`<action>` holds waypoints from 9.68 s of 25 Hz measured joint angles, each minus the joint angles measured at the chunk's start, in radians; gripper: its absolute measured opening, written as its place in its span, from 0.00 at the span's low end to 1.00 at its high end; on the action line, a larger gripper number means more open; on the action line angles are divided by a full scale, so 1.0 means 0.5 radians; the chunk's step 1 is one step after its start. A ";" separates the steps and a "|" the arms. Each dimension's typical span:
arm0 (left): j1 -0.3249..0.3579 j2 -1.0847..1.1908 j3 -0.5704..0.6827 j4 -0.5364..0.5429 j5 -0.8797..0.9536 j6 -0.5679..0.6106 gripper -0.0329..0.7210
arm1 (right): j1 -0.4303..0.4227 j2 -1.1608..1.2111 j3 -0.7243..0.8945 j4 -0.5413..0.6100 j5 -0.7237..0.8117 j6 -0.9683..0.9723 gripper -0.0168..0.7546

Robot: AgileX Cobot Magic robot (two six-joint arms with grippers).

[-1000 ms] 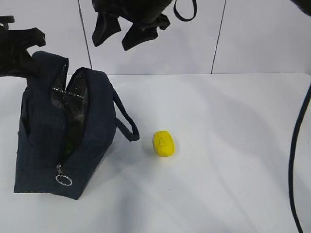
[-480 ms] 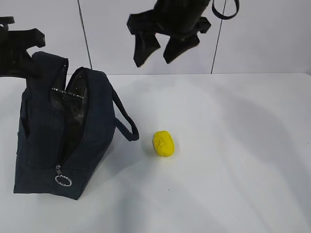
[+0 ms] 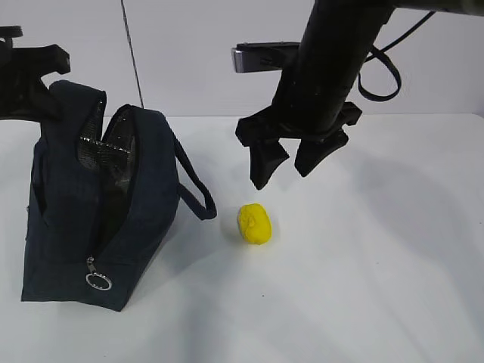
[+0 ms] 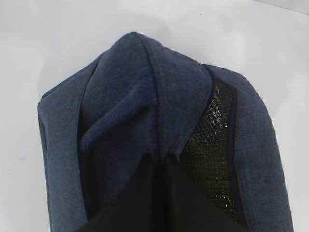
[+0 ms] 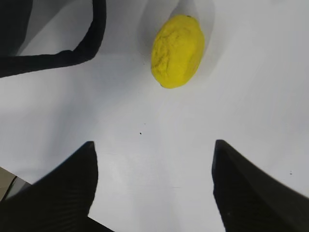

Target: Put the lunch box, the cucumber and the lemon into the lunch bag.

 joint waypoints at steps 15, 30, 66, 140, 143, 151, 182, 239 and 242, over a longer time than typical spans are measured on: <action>0.000 0.000 0.000 0.000 0.001 0.000 0.04 | 0.000 0.219 0.005 -0.008 -0.194 0.280 0.74; 0.000 0.000 0.000 0.000 0.004 0.000 0.04 | 0.000 0.444 0.005 -0.009 -0.456 0.413 0.77; 0.000 0.000 0.000 0.038 0.001 0.000 0.04 | 0.000 0.625 -0.184 -0.280 -0.213 0.425 0.56; 0.000 0.000 0.000 0.011 0.004 0.000 0.04 | -0.023 0.747 -0.773 1.176 -0.298 -0.609 0.45; 0.000 0.000 0.000 0.011 0.004 0.000 0.04 | -0.023 0.747 -0.776 1.210 -0.307 -0.639 0.27; -0.012 0.000 0.000 0.006 0.004 0.000 0.04 | -0.023 0.744 -0.799 1.206 -0.265 -0.675 0.04; -0.535 0.266 -0.225 -0.339 -0.248 0.052 0.04 | -0.092 0.124 -0.508 0.107 0.022 -0.142 0.03; -0.655 0.435 -0.383 -0.235 -0.222 0.061 0.61 | -0.162 -0.110 -0.359 -0.192 0.004 -0.165 0.57; -0.655 0.375 -0.386 -0.231 -0.116 0.061 0.61 | -0.162 -0.174 -0.359 -0.200 0.004 -0.143 0.57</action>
